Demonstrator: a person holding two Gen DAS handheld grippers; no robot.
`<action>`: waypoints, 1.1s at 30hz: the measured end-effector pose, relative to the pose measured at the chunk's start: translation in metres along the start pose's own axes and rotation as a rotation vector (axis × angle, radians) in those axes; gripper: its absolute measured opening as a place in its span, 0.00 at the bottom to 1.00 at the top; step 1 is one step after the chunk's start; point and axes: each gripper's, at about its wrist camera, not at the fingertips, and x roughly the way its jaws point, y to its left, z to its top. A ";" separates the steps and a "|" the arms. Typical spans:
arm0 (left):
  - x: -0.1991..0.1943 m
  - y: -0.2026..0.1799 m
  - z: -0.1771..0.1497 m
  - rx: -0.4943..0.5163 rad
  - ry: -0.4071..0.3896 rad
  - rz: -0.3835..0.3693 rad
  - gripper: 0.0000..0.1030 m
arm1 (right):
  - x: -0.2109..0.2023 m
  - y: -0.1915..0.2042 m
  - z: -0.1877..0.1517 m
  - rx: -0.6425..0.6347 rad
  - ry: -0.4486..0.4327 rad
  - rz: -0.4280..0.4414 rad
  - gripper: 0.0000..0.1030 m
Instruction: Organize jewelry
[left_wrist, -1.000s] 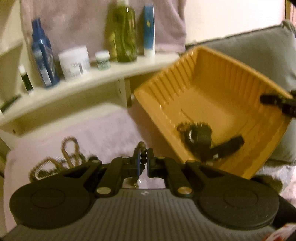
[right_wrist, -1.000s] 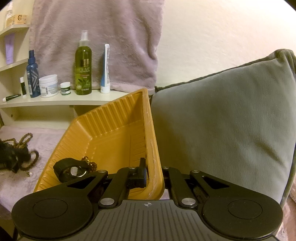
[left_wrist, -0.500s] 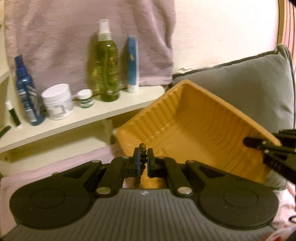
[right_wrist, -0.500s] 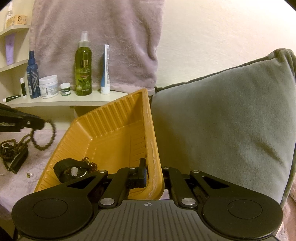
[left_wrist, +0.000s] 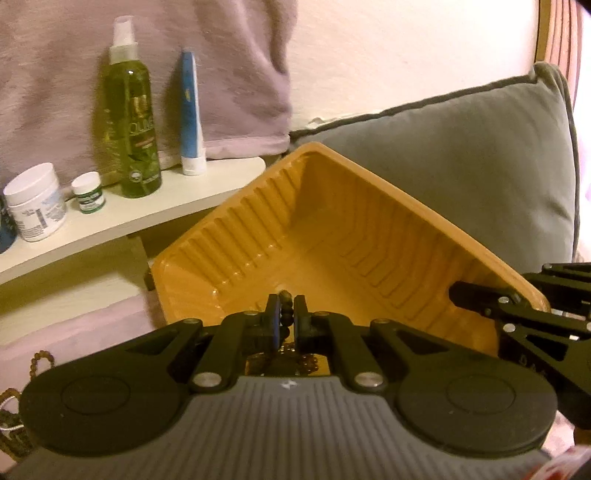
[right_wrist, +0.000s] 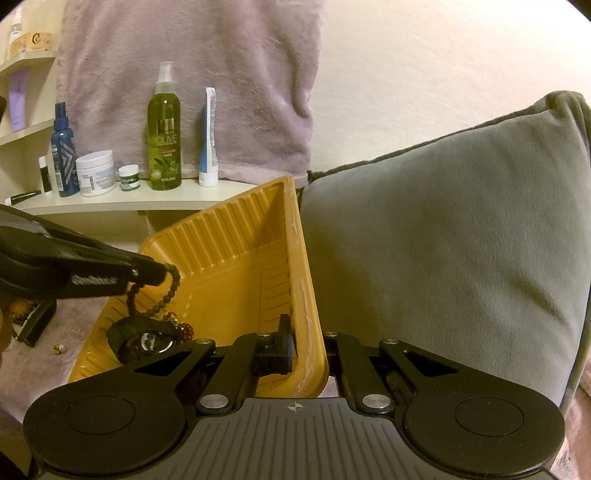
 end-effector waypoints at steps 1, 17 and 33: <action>0.002 -0.001 -0.001 -0.005 0.005 -0.006 0.08 | 0.000 0.000 0.000 0.000 0.000 0.000 0.04; -0.047 0.052 -0.033 -0.094 -0.022 0.161 0.18 | -0.001 0.000 0.000 0.000 0.000 -0.001 0.04; -0.104 0.132 -0.123 -0.250 0.073 0.401 0.24 | 0.000 0.000 -0.002 -0.009 0.000 -0.005 0.04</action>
